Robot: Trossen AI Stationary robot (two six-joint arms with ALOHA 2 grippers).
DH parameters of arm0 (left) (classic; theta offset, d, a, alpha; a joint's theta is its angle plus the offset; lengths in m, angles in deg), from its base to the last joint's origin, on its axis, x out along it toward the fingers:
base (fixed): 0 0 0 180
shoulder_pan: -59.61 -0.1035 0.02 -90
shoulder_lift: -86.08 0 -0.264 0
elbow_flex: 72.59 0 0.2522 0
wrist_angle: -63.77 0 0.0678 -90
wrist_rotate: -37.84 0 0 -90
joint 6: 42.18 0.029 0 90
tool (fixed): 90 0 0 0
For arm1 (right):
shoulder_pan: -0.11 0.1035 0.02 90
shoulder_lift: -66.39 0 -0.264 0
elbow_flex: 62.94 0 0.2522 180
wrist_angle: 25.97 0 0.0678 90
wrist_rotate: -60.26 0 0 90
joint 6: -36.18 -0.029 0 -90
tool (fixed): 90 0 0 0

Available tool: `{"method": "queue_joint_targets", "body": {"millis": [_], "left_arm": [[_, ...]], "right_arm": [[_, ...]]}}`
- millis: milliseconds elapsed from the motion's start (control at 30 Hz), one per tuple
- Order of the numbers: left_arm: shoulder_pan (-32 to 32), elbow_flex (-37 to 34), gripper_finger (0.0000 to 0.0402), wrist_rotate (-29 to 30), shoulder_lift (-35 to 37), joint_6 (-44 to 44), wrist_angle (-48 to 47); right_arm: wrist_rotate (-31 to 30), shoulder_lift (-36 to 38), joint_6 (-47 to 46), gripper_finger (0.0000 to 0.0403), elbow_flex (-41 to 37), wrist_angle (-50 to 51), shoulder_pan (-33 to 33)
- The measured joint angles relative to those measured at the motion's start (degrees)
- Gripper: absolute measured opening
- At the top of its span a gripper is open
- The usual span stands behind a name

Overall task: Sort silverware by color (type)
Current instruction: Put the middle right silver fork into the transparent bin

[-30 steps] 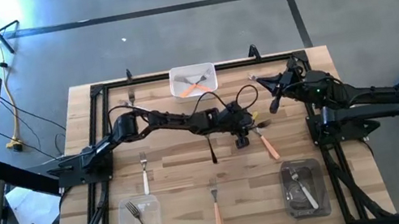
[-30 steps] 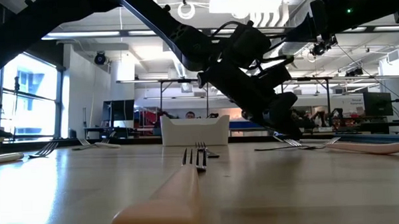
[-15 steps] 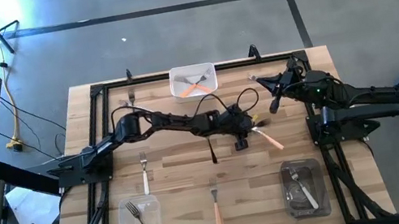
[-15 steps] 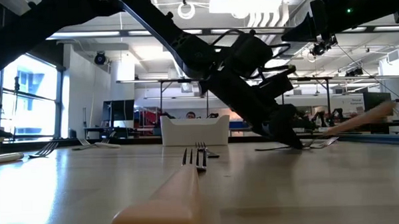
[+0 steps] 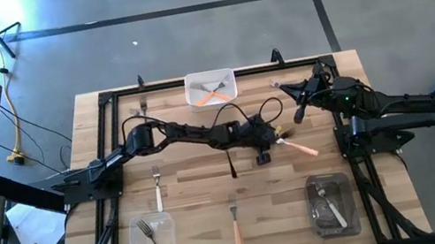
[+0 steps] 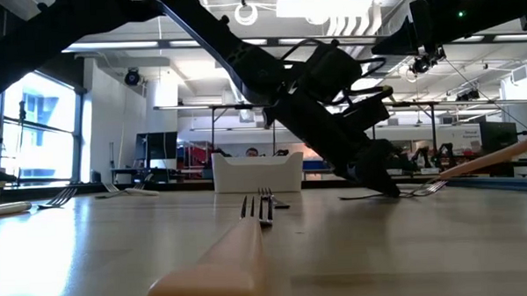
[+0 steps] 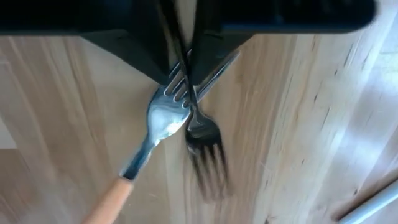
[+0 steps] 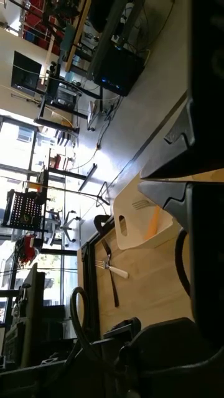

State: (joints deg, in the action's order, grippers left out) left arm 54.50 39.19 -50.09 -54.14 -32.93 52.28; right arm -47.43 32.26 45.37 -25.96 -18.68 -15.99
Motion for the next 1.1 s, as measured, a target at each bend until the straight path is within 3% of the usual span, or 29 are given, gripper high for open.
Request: {"method": "queue_joint_targets", "body": {"millis": [133, 1100], "left_arm": [[-0.02, 0.02, 0.0008, 1.42, 0.0, 1.04, -0.6], [-0.3, -0.37, 0.0, 6.23, 5.43, 1.97, -4.11]], "right_arm": [[-0.04, 0.0, 0.07, 0.0, 0.0, 0.01, 0.0], [0.36, 0.04, 0.28, 0.0, 0.02, 2.6, 0.0]]}}
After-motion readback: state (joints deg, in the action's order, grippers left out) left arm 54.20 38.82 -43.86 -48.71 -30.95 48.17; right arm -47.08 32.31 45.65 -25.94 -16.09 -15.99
